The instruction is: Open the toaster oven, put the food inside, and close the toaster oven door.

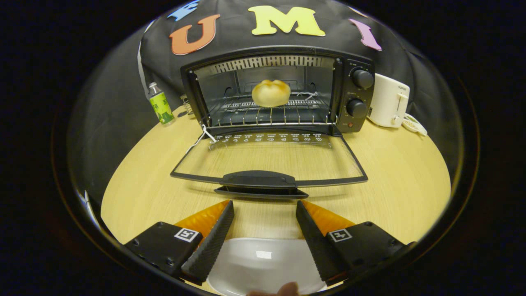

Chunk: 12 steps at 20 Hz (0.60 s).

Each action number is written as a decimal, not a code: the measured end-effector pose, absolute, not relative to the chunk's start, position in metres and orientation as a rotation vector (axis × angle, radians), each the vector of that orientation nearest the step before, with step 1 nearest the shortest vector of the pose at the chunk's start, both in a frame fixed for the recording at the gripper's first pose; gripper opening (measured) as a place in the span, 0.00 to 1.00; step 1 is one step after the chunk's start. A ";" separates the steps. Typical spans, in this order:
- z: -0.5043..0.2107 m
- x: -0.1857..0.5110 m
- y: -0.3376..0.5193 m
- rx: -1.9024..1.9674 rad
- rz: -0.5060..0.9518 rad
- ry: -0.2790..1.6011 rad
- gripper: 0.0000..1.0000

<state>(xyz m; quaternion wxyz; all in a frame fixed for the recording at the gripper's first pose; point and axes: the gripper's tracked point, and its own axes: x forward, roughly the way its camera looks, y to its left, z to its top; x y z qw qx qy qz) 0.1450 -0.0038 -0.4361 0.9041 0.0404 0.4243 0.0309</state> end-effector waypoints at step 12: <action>-0.403 0.151 -0.004 0.114 0.083 0.809 0.99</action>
